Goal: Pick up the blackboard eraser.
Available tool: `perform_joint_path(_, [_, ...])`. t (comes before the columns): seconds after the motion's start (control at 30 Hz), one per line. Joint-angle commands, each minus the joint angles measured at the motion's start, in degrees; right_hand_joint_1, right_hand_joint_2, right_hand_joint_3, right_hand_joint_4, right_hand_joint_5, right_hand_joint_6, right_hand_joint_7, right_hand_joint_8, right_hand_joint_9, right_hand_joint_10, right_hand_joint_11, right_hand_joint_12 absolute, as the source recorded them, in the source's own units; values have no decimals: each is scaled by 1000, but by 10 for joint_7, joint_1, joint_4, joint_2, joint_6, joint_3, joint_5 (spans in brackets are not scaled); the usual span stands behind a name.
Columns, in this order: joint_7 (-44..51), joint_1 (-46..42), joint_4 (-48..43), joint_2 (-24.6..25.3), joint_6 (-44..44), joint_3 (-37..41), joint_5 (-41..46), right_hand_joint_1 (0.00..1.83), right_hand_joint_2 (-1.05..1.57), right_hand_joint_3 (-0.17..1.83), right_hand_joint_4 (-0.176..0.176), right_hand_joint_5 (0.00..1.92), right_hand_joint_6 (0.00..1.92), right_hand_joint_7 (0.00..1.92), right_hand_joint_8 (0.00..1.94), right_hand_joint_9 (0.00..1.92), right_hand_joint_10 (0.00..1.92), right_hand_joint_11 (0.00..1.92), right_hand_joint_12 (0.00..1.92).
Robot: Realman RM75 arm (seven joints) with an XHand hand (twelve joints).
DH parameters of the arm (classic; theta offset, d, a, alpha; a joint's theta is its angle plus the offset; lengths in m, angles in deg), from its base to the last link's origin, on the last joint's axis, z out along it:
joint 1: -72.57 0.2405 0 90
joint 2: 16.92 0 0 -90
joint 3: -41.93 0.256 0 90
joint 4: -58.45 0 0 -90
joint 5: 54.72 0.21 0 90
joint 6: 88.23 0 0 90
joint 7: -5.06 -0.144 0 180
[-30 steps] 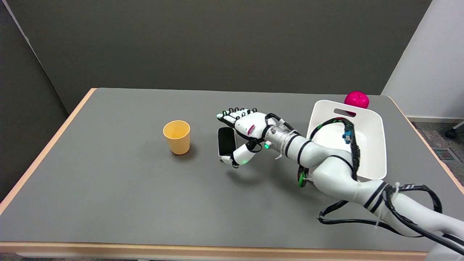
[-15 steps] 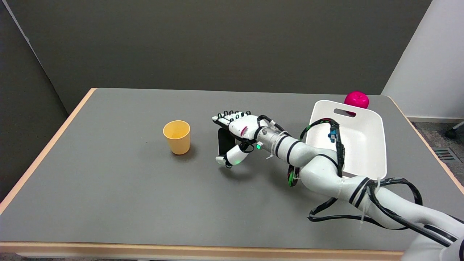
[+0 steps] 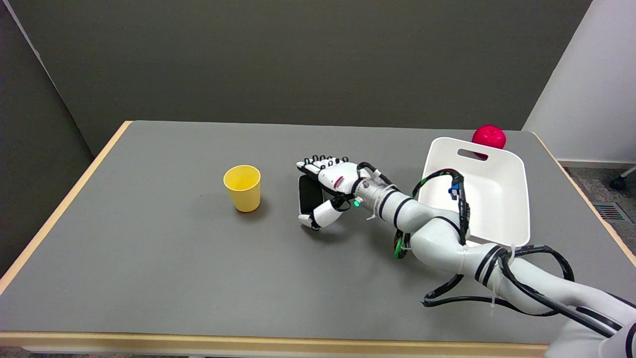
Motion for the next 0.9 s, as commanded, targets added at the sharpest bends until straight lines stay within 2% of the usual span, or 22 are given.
perform_joint_path(0.03, [1, -20, 33, -3, -64, 15, 20, 456, 533, 849, -1, -1, 106, -1, 91, -1, 618, 27, 1263])
perform_joint_path(0.1, [1, -20, 31, -3, -70, 15, 20, 460, 540, 816, -1, -1, 121, -1, 105, -1, 612, 27, 1276])
perform_joint_path(0.23, [1, -18, 26, -3, -72, 14, 20, 528, 551, 931, 4, 60, 248, 86, 260, 44, 680, 58, 1223])
perform_joint_path(0.33, [1, -18, 24, -3, -72, 14, 20, 582, 574, 954, 12, 112, 372, 189, 331, 118, 726, 83, 1274])
perform_joint_path(0.53, [1, -20, 9, -3, -72, 15, 20, 641, 607, 971, 16, 203, 447, 334, 427, 238, 798, 156, 1354])
perform_joint_path(0.6, [1, -20, 7, -3, -72, 14, 20, 711, 617, 919, 17, 244, 449, 395, 417, 270, 864, 185, 1394])
perform_joint_path(0.7, [1, -20, 5, -3, -83, 13, 20, 794, 645, 932, 19, 313, 569, 492, 532, 375, 941, 275, 1468])
perform_joint_path(0.77, [1, -20, 3, -3, -88, 13, 20, 863, 682, 951, 20, 374, 733, 574, 704, 491, 1025, 367, 1542])
perform_joint_path(0.83, [1, -20, 0, -3, -91, 14, 20, 1010, 785, 837, 16, 463, 967, 705, 982, 622, 1212, 516, 1641])
perform_joint_path(0.87, [1, -20, -2, -3, -94, 15, 20, 1185, 939, 544, 8, 484, 1011, 746, 1201, 648, 1226, 544, 1663])
perform_joint_path(0.9, [1, -20, -3, -3, -95, 16, 20, 1309, 1075, 292, -15, 505, 1091, 787, 1371, 683, 1238, 581, 1686])
